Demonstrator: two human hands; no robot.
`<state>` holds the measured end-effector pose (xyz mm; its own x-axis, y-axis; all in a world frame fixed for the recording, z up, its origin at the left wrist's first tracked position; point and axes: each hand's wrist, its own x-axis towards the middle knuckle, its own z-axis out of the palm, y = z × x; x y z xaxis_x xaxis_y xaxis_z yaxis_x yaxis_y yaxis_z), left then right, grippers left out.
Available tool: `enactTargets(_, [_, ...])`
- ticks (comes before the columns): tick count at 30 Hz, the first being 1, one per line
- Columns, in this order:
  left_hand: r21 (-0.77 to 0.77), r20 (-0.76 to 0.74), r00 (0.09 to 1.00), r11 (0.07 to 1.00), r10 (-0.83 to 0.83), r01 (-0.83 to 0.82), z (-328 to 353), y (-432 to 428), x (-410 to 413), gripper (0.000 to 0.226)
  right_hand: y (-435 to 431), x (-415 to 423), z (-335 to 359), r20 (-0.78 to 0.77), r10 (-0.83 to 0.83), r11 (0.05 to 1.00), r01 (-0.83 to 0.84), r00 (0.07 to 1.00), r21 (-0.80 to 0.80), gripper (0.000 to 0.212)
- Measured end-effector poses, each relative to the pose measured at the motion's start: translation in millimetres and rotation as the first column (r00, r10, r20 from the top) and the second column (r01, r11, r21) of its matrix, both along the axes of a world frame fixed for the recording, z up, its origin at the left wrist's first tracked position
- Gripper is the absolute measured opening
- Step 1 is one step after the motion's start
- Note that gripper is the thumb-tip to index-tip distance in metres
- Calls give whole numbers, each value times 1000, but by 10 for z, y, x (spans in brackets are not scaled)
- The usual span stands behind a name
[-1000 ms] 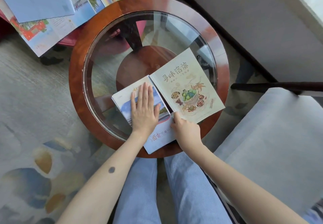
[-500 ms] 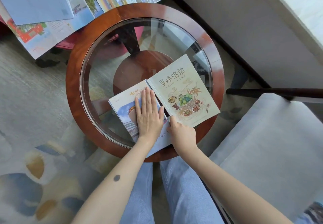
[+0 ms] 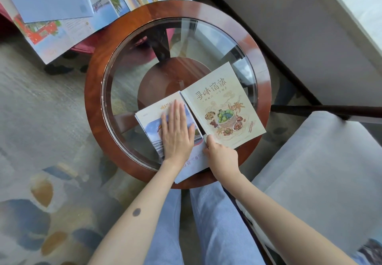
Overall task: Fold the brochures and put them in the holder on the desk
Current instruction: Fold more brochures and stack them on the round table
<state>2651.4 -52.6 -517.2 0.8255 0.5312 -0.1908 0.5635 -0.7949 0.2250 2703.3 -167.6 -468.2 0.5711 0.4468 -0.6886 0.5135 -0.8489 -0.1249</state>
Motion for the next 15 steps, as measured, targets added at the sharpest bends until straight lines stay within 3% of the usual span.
enactTargets(4, [2, 2, 987, 987, 159, -159, -53, 310, -271, 57, -15, -1, -17, -4, -24, 1000, 24, 1000, 12, 19])
enactTargets(15, [14, -92, 989, 993, 115, -114, -117, 391, -353, 61, -55, -47, -119, 34, -97, 994, 95, 995, 58, 12])
